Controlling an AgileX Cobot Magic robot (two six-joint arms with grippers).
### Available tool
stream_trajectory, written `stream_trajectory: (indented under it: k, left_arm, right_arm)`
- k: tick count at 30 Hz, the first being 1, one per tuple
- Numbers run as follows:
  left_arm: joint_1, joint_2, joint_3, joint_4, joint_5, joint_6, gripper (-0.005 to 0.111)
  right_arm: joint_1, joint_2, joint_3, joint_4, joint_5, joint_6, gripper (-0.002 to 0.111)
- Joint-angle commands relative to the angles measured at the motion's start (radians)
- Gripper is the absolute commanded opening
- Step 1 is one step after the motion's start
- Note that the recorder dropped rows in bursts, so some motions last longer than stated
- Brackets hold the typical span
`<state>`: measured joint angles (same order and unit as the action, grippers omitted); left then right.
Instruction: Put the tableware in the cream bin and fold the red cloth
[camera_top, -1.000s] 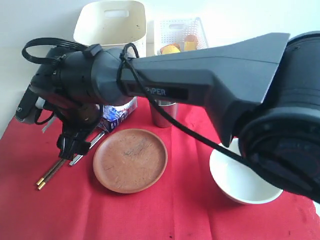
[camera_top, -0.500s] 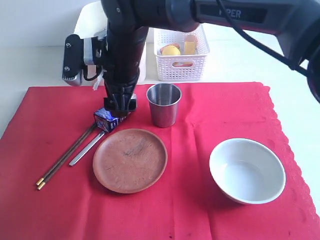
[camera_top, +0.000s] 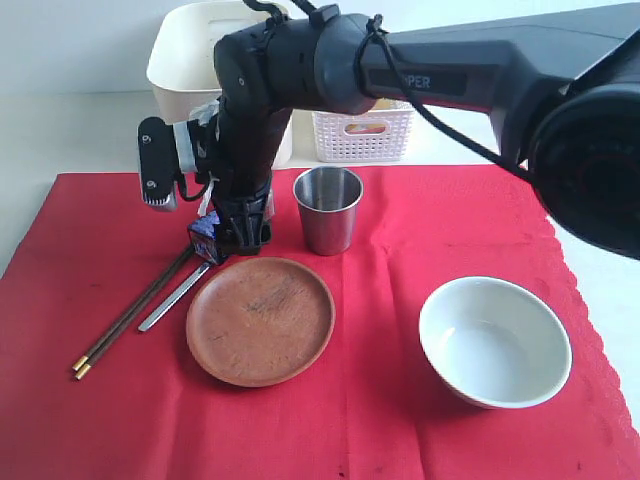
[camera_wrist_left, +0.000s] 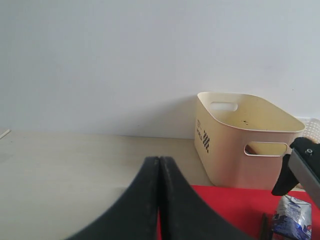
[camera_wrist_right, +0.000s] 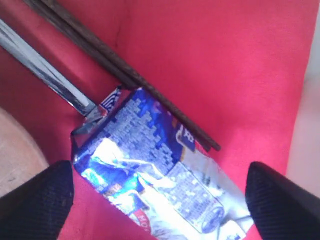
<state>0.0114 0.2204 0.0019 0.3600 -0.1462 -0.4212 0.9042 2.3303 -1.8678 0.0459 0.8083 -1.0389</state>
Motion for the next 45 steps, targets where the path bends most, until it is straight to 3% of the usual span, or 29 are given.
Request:
stream_trajectory:
  k: [1, 5, 12, 19, 25, 32, 34, 39, 45]
  left_arm:
    - [0.002, -0.004, -0.002, -0.001, 0.001, -0.001, 0.001]
    - [0.002, -0.004, -0.002, -0.001, 0.001, -0.001, 0.001]
    - [0.002, -0.004, -0.002, -0.001, 0.001, -0.001, 0.001]
    - [0.002, -0.004, -0.002, -0.001, 0.001, -0.001, 0.001]
    - [0.002, -0.004, -0.002, -0.001, 0.001, -0.001, 0.001]
    - [0.002, -0.004, -0.002, -0.001, 0.001, -0.001, 0.001]
    - [0.002, -0.004, -0.002, -0.001, 0.001, -0.001, 0.001]
    - [0.002, -0.004, -0.002, -0.001, 0.001, -0.001, 0.001]
    - [0.002, -0.004, -0.002, -0.001, 0.001, -0.001, 0.001]
  right_arm:
    - [-0.003, 0.034, -0.004, -0.021, -0.022, -0.016, 0.086]
    - [-0.003, 0.04, -0.004, -0.025, -0.07, -0.016, 0.074]
    - [-0.003, 0.04, -0.004, -0.025, -0.097, -0.016, 0.03]
    - [-0.003, 0.036, -0.004, -0.027, -0.097, -0.016, 0.001]
    - [-0.003, -0.032, -0.004, -0.027, -0.076, 0.002, 0.0]
    - [-0.011, -0.249, -0.004, -0.027, -0.007, 0.188, 0.0]
    - [-0.046, -0.308, -0.004, -0.029, -0.011, 0.24, 0.0]
    - [-0.268, -0.352, -0.004, -0.005, -0.025, 0.415, 0.0]
    - [-0.446, -0.251, -0.004, 0.21, -0.148, 0.44, 0.0]
